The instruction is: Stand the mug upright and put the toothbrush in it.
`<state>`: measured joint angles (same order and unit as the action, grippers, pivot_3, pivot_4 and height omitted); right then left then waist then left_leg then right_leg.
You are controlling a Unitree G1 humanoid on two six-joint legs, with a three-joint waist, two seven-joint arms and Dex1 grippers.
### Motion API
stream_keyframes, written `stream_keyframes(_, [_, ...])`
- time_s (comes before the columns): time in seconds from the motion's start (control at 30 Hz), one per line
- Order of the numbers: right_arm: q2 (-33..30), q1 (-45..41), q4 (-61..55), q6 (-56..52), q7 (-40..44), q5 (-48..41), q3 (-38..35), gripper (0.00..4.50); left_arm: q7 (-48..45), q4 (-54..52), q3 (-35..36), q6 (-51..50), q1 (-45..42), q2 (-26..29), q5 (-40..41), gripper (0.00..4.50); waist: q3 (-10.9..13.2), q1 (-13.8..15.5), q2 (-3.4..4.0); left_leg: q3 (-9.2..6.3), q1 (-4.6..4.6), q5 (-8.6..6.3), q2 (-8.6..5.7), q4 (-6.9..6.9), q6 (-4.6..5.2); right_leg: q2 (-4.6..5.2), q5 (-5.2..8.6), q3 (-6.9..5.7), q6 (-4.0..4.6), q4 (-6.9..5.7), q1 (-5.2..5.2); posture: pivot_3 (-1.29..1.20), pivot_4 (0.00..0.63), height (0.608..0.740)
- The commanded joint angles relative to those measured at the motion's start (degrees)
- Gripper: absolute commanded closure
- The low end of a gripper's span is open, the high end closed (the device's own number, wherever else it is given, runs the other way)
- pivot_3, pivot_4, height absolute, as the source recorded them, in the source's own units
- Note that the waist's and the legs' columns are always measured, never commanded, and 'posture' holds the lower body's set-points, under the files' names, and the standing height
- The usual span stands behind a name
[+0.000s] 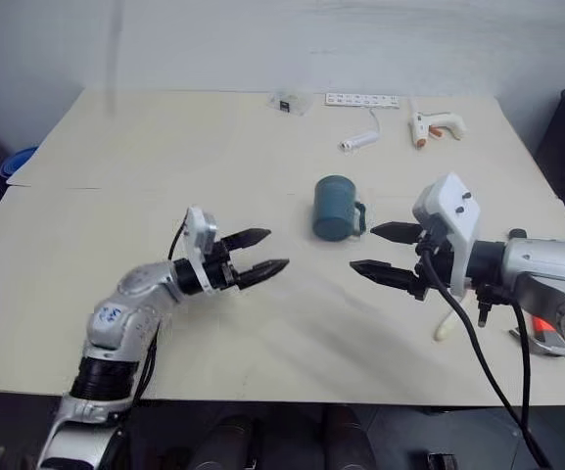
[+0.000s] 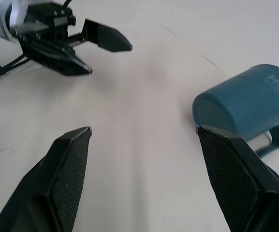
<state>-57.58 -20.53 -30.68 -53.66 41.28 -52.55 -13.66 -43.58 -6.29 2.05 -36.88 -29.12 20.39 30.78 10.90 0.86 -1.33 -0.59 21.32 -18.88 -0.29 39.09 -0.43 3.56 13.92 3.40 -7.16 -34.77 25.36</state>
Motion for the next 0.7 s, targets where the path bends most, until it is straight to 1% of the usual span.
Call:
stream_keyframes(0.03, [0.57, 0.04, -0.47, 1.29, -0.25, 1.22, -0.49, 0.85, -1.03, -1.19, 0.46, -5.90, -3.95, 3.10, 2.92, 0.03, 0.00, -0.07, 0.00, -0.01, 0.01, 0.00, -0.01, 0.00, 0.00, -0.01, 0.00, 0.00, 0.00, 0.01, 0.00, 0.00, 0.150, 0.740])
stream_keyframes(0.13, [0.77, 1.46, -1.07, 1.47, -0.39, 2.08, -0.98, 0.85, -4.02, 0.77, -2.39, -7.87, -9.11, 7.15, 1.09, 0.03, 0.00, -0.19, 0.00, -0.01, 0.01, 0.00, -0.01, -0.02, 0.00, -0.02, 0.01, -0.01, 0.01, 0.04, 0.00, 0.00, 0.150, 0.740])
stream_keyframes(0.27, [1.98, 2.59, -1.60, 1.34, -2.20, 2.92, -1.24, 0.85, -4.99, 6.17, -6.93, -13.26, -17.37, 9.97, -1.45, 0.03, 0.00, -0.19, -0.01, -0.01, 0.02, 0.00, -0.04, -0.02, -0.01, -0.01, 0.01, -0.02, 0.02, 0.03, 0.00, 0.00, 0.150, 0.740])
stream_keyframes(0.33, [4.24, 1.46, -0.26, 0.09, -6.34, 4.25, -0.09, 0.85, -6.71, 7.36, -9.99, -12.37, -20.67, 11.35, -3.93, 0.03, 0.01, -0.25, -0.01, -0.01, 0.01, 0.00, -0.05, -0.02, -0.01, -0.01, 0.01, -0.02, 0.02, 0.05, -0.02, 0.00, 0.150, 0.740])
stream_keyframes(0.4, [6.51, -0.14, 1.10, -1.32, -9.95, 5.39, 0.89, 0.85, -9.47, 7.05, -11.38, -9.68, -21.91, 12.50, -5.06, 0.03, 0.01, -0.57, -0.01, -0.03, 0.03, 0.00, -0.04, -0.02, -0.01, -0.02, 0.01, -0.03, 0.02, 0.07, -0.02, 0.00, 0.150, 0.740])
stream_keyframes(0.47, [10.60, -3.55, 5.12, -3.48, -16.15, 7.79, 2.38, 0.85, -14.28, 5.62, -11.69, -4.52, -22.36, 14.56, -5.76, 0.03, 0.03, -1.33, -0.05, 0.00, 0.01, 0.00, -0.01, -0.09, -0.02, -0.01, 0.02, 0.01, 0.04, 0.08, 0.00, 0.00, 0.150, 0.740])
stream_keyframes(0.53, [14.49, -7.67, 10.90, -5.72, -21.88, 11.24, 3.90, 0.85, -18.06, 4.51, -11.39, -1.65, -22.76, 16.87, -5.90, 0.03, 0.03, -1.76, -0.04, 0.03, 0.02, 0.03, 0.04, -0.12, -0.09, -0.02, 0.05, 0.02, 0.09, 0.04, 0.07, 0.00, 0.150, 0.740])
stream_keyframes(0.63, [20.03, -14.18, 21.05, -8.12, -27.41, 14.45, 3.77, 0.85, -21.99, 2.97, -10.92, -0.39, -22.67, 19.88, -5.39, 0.03, 0.04, -2.19, 0.01, 0.01, 0.01, 0.06, 0.06, -0.22, -0.15, 0.00, 0.09, 0.00, 0.17, -0.01, 0.13, 0.00, 0.150, 0.740])
stream_keyframes(0.7, [22.97, -18.19, 27.41, -9.24, -29.30, 15.77, 3.34, 0.85, -24.04, 2.11, -10.66, 0.87, -22.33, 21.45, -5.32, 0.03, 0.05, -2.44, 0.02, 0.00, 0.01, 0.06, 0.06, -0.25, -0.16, -0.01, 0.09, 0.00, 0.17, 0.01, 0.14, 0.00, 0.150, 0.740])
